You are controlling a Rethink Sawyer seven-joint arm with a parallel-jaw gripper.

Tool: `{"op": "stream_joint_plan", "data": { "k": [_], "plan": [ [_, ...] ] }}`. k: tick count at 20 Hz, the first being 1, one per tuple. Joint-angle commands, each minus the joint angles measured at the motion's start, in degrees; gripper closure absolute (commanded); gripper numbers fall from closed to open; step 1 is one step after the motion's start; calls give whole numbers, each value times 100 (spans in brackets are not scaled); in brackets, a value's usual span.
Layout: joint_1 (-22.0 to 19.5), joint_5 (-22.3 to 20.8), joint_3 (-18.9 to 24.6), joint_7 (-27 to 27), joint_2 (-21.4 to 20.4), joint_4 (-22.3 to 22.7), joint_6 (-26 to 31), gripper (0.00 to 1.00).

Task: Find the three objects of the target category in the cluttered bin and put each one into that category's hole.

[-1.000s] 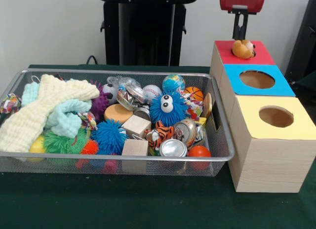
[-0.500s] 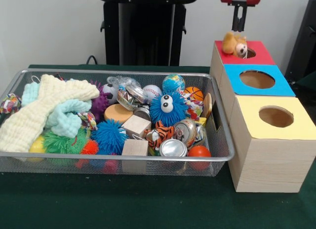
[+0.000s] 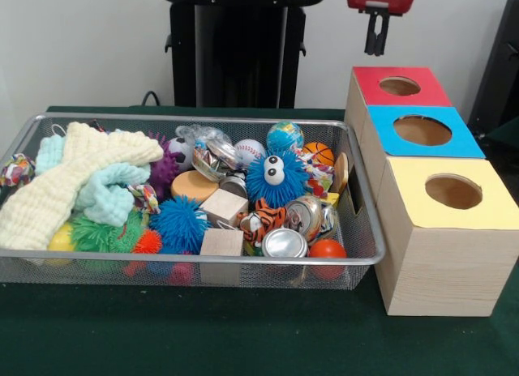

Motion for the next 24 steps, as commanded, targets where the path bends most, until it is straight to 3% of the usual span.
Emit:
{"op": "stream_joint_plan", "data": {
  "k": [1, 11, 18, 24],
  "plan": [
    [-6, 86, 333, 1494, 448, -435, -422, 100],
    [-79, 191, 242, 1285, 292, -625, -31, 100],
    [-213, 279, -103, 512, 73, -1311, 1325, 100],
    [-506, -19, -18, 379, 4, -1542, 1834, 100]
  ]
}}
